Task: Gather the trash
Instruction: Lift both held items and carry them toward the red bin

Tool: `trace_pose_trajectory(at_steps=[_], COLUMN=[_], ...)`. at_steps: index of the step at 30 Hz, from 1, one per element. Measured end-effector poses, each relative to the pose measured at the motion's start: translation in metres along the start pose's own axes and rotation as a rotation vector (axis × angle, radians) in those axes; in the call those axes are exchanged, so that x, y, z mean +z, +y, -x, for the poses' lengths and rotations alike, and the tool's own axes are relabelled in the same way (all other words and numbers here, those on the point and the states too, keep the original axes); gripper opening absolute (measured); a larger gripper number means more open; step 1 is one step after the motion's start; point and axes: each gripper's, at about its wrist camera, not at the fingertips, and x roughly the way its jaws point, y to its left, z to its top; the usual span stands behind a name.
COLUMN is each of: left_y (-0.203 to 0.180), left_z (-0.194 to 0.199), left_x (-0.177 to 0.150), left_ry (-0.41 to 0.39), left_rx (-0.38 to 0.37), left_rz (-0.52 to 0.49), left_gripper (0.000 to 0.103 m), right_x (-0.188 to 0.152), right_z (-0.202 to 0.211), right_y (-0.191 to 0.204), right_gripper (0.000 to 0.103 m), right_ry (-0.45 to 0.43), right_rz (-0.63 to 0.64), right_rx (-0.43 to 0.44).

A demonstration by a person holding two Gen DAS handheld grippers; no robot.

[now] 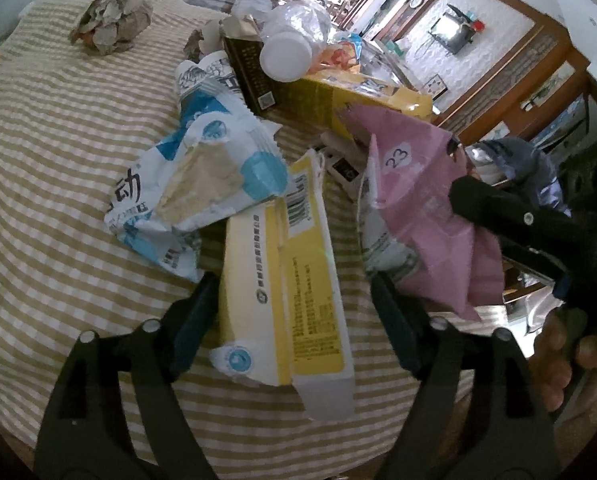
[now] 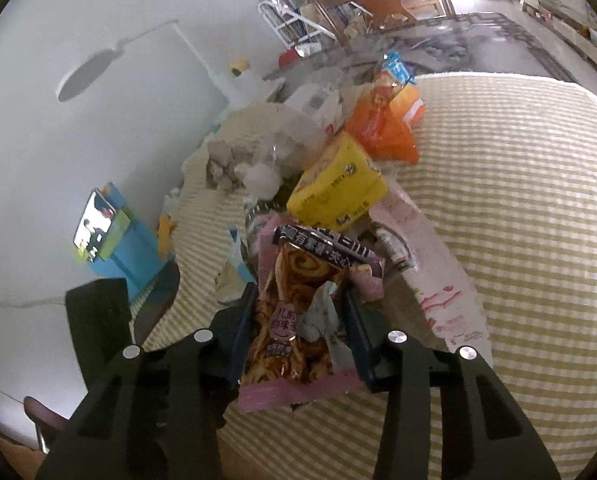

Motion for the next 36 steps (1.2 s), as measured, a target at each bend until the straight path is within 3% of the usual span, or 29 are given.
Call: trace_pose_trajectory(at_steps=[14, 19, 23, 26, 28, 33, 36], left_y=[0.005, 0.003, 0.001, 0.000, 0.000, -0.006, -0.011], left_z=[0.013, 0.011, 0.007, 0.005, 0.003, 0.008, 0.012], left_x=[0.000, -0.003, -0.004, -0.005, -0.005, -0.008, -0.009], left_ry=[-0.033, -0.010, 0.005, 0.009, 0.020, -0.010, -0.026], left_rx=[-0.040, -0.033, -0.016, 0.006, 0.004, 0.000, -0.021], left_rz=[0.022, 0.002, -0.019, -0.038, -0.043, -0.064, -0.093], left_gripper=[0.076, 0.076, 0.075, 0.064, 0.048, 0.036, 0.034], right_x=[0.008, 0.012, 0.013, 0.013, 0.012, 0.012, 0.012], right_z=[0.024, 0.038, 0.044, 0.047, 0.048, 0.053, 0.057], right_y=[-0.010, -0.015, -0.017, -0.017, -0.016, -0.015, -0.015], right_gripper=[0.039, 0.039, 0.039, 0.039, 0.039, 0.039, 0.039], right_ry=[-0.125, -0.182, -0.199, -0.204, -0.209, -0.232, -0.250], right_rz=[-0.058, -0.090, -0.093, -0.091, -0.085, -0.075, -0.070], right_rx=[0.037, 0.108, 0.109, 0.111, 0.106, 0.105, 0.103])
